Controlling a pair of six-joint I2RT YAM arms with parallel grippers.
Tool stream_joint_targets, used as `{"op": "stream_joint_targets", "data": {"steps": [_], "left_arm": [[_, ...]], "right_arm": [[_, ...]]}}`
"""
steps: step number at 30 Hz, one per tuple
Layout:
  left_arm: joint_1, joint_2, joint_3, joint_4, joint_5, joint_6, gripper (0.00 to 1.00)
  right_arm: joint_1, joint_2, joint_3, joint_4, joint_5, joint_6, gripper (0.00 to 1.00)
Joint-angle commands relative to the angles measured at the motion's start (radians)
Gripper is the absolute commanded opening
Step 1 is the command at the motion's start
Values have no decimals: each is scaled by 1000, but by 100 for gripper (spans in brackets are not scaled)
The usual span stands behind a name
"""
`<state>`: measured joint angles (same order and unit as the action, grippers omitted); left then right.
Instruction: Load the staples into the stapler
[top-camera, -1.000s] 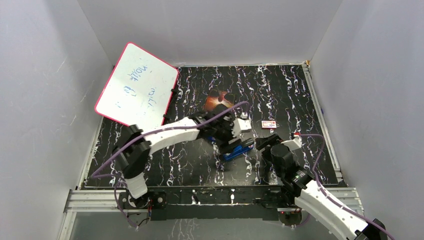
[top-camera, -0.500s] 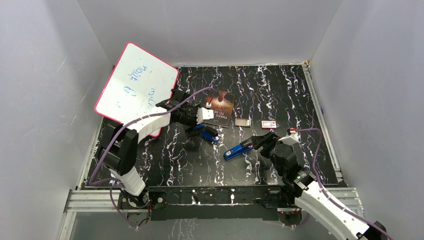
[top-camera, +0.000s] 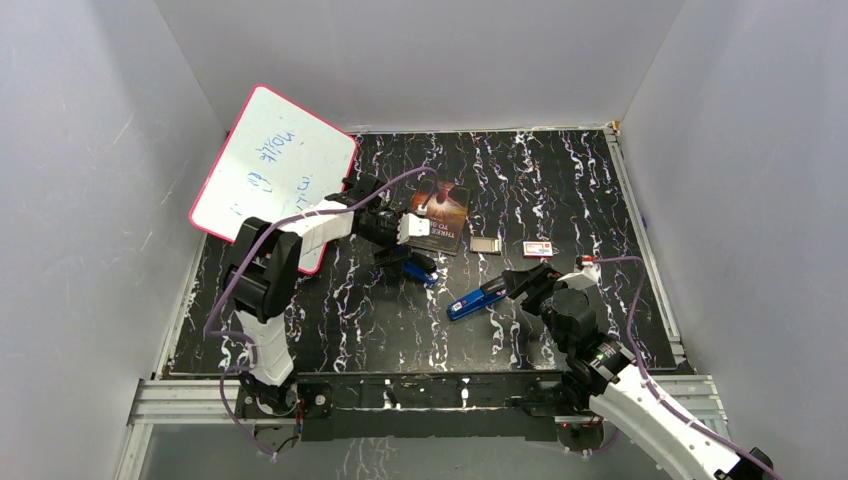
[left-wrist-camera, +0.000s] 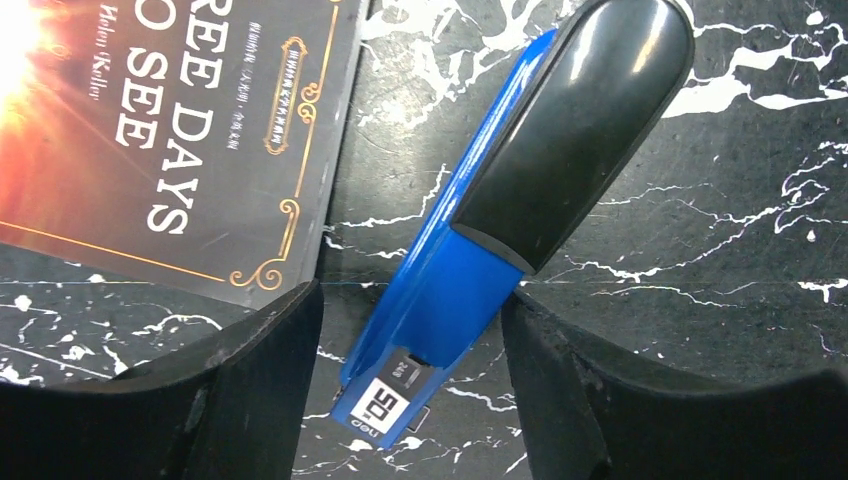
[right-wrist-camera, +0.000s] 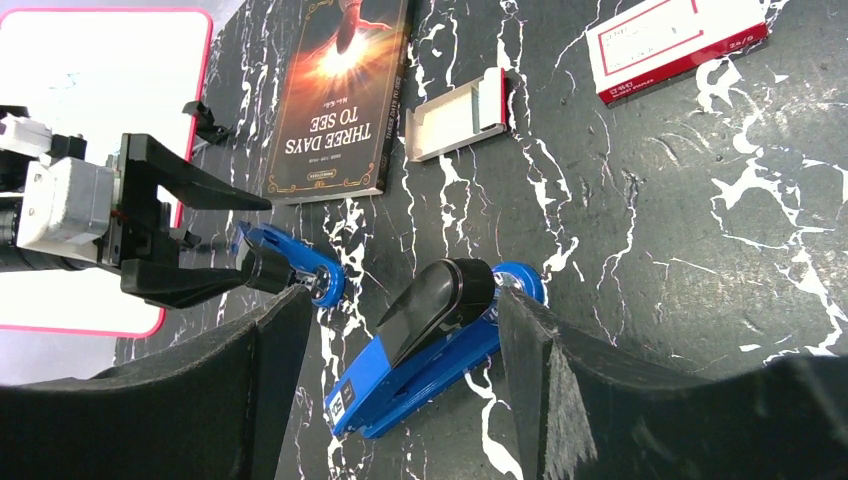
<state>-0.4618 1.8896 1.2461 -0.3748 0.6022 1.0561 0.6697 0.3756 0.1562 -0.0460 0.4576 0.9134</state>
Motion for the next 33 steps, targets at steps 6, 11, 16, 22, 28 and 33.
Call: {"op": "stream_joint_targets", "data": {"steps": [6, 11, 16, 22, 28, 33], "left_arm": [[2, -39, -42, -37, 15, -37, 34], [-47, -97, -95, 11, -41, -166, 24], [-120, -149, -170, 97, -222, -451, 7], [-203, -262, -307, 254, -228, -783, 0], [-256, -440, -540, 545, -338, -1156, 0], [-275, -458, -563, 600, -378, -1328, 0]], "right_arm": [[2, -15, 40, 20, 34, -14, 75], [2, 12, 49, 120, 20, -57, 76], [2, 112, 103, 262, -14, -90, 77], [2, 394, 280, 318, -152, -85, 80], [11, 578, 330, 495, -332, -13, 80], [57, 732, 392, 550, -386, 52, 81]]}}
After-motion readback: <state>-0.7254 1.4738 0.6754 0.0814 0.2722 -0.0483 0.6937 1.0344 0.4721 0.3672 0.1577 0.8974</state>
